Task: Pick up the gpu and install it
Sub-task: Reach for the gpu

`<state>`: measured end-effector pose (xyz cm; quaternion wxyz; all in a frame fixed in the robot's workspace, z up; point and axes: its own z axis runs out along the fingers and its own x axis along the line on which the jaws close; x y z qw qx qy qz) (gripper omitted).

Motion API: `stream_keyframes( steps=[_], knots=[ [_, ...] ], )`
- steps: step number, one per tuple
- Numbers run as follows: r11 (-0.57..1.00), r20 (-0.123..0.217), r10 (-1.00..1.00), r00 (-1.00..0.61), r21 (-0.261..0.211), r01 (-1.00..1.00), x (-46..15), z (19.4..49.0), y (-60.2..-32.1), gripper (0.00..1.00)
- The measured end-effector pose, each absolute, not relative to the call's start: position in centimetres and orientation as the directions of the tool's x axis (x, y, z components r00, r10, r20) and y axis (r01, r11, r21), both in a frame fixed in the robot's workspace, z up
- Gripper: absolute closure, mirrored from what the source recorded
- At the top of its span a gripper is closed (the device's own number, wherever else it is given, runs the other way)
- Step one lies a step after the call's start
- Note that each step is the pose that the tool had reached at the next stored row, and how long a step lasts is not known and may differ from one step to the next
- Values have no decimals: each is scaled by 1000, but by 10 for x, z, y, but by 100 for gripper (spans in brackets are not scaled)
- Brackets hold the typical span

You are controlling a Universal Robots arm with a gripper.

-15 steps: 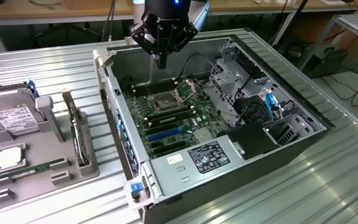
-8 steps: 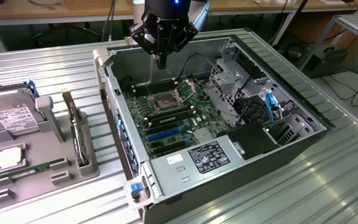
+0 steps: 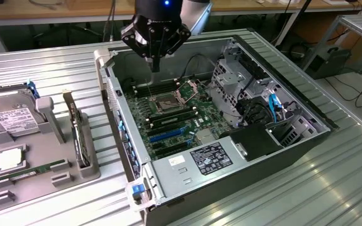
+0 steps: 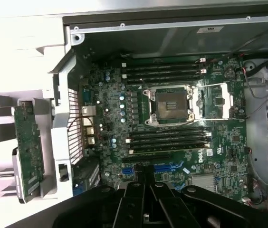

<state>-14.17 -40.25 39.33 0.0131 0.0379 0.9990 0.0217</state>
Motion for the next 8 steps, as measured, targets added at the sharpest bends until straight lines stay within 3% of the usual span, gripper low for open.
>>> stream_keyframes(
  steps=[8],
  knots=[
    [996, -24, 76, -997, 44, 75, -204, 393, -407, 89]
  ],
)
